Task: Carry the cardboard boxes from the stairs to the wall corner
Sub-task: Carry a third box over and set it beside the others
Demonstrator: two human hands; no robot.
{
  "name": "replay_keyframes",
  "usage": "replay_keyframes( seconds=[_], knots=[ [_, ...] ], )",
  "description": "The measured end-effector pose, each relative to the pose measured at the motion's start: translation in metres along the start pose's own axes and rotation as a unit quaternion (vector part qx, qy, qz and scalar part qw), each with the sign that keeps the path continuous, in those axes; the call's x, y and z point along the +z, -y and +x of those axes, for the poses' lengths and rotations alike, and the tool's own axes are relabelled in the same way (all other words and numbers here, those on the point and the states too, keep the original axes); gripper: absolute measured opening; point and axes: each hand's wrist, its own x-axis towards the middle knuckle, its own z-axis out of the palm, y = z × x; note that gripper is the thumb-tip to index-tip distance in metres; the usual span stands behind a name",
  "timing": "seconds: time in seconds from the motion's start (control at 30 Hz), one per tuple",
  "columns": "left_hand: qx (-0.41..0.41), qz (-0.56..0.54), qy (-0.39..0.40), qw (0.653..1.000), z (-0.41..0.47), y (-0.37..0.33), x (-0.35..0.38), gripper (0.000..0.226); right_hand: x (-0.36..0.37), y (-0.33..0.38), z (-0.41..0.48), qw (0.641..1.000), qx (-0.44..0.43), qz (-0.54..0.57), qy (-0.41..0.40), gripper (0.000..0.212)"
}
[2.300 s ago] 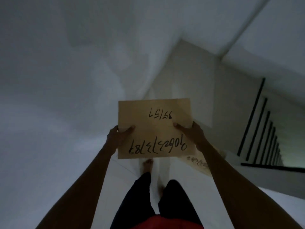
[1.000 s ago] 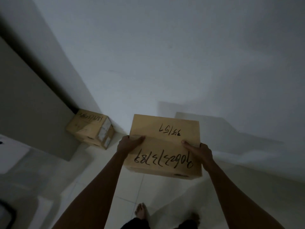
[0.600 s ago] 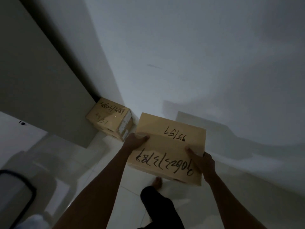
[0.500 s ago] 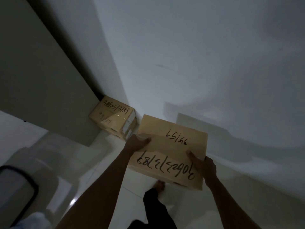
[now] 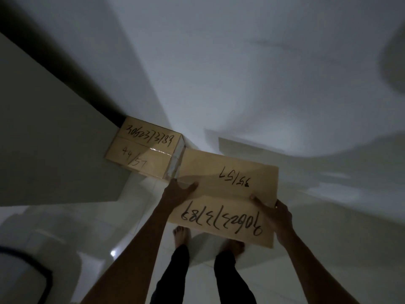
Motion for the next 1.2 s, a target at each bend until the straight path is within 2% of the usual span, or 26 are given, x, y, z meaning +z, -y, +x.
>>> replay_keyframes(
  seconds=[0.17, 0.33, 0.47, 0.57, 0.63, 0.7, 0.83, 0.97, 1.07, 1.2],
  knots=[
    [-0.017, 0.039, -0.003, 0.999, 0.087, 0.046, 0.016, 0.088, 0.065, -0.031, 0.07, 1.0, 0.012, -0.021, -0.014, 0.059],
    [-0.029, 0.036, 0.0, 0.999, 0.178, 0.089, 0.045, 0.087, 0.128, -0.065, 0.153, 0.999, 0.009, -0.031, -0.02, 0.05],
    [0.005, 0.027, 0.016, 1.0, 0.238, 0.121, 0.067, 0.081, 0.173, -0.089, 0.213, 0.999, 0.009, -0.019, -0.026, 0.068],
    [0.024, 0.023, -0.001, 0.999, 0.274, 0.141, 0.084, 0.079, 0.198, -0.103, 0.25, 0.999, 0.018, -0.015, -0.022, 0.077],
    [0.025, 0.022, -0.016, 0.999, 0.291, 0.147, 0.094, 0.078, 0.212, -0.113, 0.272, 1.0, 0.017, 0.0, -0.022, 0.074],
    [0.036, 0.039, -0.047, 0.997, 0.305, 0.151, 0.102, 0.082, 0.224, -0.119, 0.289, 1.0, 0.017, 0.017, -0.02, 0.06],
    [0.093, 0.23, -0.104, 0.963, 0.314, 0.16, 0.113, 0.096, 0.241, -0.126, 0.314, 0.999, 0.012, 0.034, -0.028, 0.048],
    [0.15, 0.355, -0.116, 0.916, 0.32, 0.178, 0.116, 0.103, 0.252, -0.126, 0.327, 0.999, 0.006, 0.036, -0.033, 0.044],
    [0.193, 0.416, -0.115, 0.881, 0.322, 0.178, 0.113, 0.095, 0.264, -0.117, 0.333, 0.999, -0.014, 0.03, -0.025, 0.041],
    [0.183, 0.43, -0.096, 0.879, 0.332, 0.18, 0.108, 0.088, 0.282, -0.111, 0.337, 0.999, -0.012, 0.034, -0.02, 0.043]
  ],
)
